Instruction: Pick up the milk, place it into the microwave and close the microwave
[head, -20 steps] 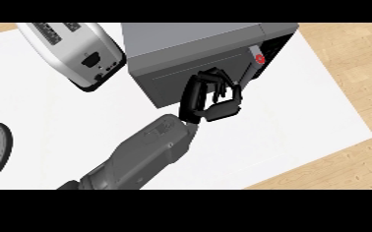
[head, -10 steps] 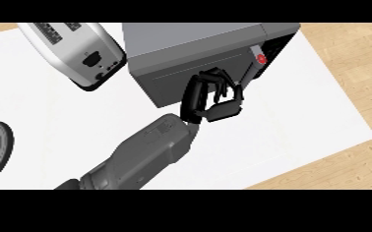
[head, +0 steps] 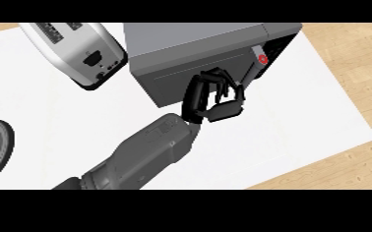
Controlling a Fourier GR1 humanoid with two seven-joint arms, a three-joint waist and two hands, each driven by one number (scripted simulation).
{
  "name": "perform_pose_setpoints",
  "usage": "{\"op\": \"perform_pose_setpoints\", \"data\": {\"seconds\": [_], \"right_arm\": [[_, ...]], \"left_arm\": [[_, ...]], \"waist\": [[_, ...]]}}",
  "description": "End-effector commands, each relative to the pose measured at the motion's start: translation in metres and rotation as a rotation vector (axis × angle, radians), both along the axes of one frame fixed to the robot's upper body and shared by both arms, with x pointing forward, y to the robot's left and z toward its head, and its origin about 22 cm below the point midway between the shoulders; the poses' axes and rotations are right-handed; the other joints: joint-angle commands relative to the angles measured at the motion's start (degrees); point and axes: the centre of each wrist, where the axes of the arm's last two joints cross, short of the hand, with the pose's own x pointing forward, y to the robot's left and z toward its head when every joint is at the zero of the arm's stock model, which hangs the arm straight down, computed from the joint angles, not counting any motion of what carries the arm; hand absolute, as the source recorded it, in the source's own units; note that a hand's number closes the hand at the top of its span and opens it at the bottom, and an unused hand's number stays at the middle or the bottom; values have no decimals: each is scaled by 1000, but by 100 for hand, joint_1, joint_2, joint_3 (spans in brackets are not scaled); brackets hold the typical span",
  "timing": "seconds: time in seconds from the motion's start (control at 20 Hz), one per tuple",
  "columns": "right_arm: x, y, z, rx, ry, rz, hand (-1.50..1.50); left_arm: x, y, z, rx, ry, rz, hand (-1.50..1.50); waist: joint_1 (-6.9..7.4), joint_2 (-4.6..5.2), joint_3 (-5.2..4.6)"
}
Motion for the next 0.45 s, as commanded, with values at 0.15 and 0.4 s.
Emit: {"op": "perform_pose_setpoints", "data": {"seconds": [0.15, 0.4], "right_arm": [[5, -9, 1, 21, 4, 10, -150], [7, -17, 8, 22, 0, 6, -150]], "left_arm": [[26, -2, 23, 12, -23, 28, 150], [27, -2, 23, 3, -20, 33, 150]], "waist": [[-19, 99, -7], [36, 104, -6]]}}
